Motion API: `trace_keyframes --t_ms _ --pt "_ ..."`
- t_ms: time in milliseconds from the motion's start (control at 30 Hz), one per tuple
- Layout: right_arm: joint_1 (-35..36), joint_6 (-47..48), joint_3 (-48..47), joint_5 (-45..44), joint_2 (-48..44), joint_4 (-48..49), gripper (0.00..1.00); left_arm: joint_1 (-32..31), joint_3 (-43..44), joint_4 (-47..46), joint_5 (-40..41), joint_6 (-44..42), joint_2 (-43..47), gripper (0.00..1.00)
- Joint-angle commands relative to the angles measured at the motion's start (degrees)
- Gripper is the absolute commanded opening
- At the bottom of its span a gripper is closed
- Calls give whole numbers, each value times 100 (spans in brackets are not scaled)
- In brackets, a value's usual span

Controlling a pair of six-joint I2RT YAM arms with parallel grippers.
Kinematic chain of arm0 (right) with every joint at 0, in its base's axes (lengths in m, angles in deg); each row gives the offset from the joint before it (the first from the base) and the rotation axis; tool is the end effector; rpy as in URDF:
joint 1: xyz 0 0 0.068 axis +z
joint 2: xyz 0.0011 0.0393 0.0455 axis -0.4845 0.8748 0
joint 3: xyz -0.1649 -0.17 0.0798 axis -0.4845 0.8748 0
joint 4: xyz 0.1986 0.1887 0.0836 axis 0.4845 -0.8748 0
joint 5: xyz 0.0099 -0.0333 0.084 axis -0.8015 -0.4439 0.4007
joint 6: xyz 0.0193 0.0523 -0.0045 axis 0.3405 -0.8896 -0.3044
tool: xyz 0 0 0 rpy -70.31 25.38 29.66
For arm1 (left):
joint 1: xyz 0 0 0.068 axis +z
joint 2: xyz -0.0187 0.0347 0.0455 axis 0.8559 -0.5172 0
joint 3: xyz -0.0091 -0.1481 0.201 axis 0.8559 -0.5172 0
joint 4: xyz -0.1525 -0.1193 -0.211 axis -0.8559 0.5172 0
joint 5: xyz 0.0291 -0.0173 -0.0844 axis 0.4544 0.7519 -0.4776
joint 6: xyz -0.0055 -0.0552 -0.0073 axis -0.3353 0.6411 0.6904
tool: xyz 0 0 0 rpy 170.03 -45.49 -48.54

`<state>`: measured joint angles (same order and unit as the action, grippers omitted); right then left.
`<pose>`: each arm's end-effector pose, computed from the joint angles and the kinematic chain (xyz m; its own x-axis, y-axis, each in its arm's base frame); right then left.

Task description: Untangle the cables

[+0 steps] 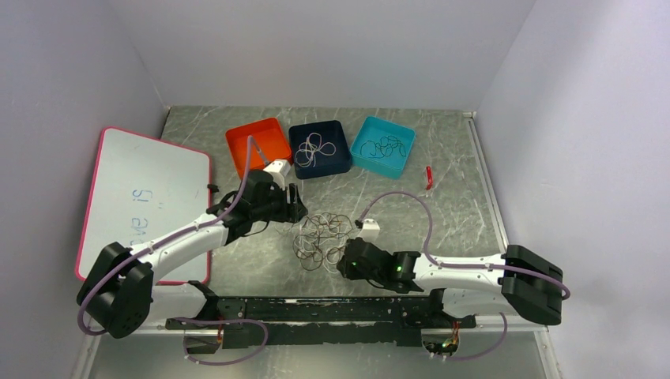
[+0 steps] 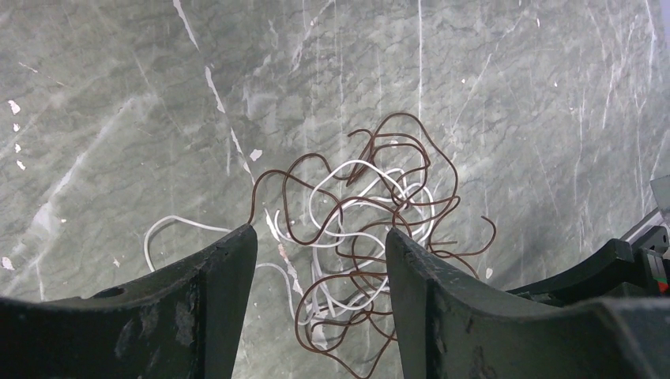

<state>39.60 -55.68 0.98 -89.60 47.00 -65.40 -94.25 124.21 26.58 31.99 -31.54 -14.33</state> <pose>0.0989 0.2177 0.1119 -0.8176 0.1004 -0.5669 -0.2034 0.8708 0.4476 0.2375 -0.1737 0.1775 -0.7118 -0.0443 -0.7010 0.3662 0.8282 -0.4242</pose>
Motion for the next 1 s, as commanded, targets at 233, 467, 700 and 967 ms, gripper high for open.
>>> trace_keyframes --t_ms 233,467,700,967 --pt "-46 140 -356 -691 -313 -541 3 22 -259 -619 105 -18 692 63" --pt "-44 915 -1246 -1206 -417 -1528 0 16 -254 -1044 1 -299 1167 64" --pt "-46 2010 -2321 -1549 -632 -2346 0 20 -68 -1204 9 -519 1406 65" --pt "-169 3106 -3300 -893 -667 -2688 0 29 12 -1441 -515 -859 1751 68"
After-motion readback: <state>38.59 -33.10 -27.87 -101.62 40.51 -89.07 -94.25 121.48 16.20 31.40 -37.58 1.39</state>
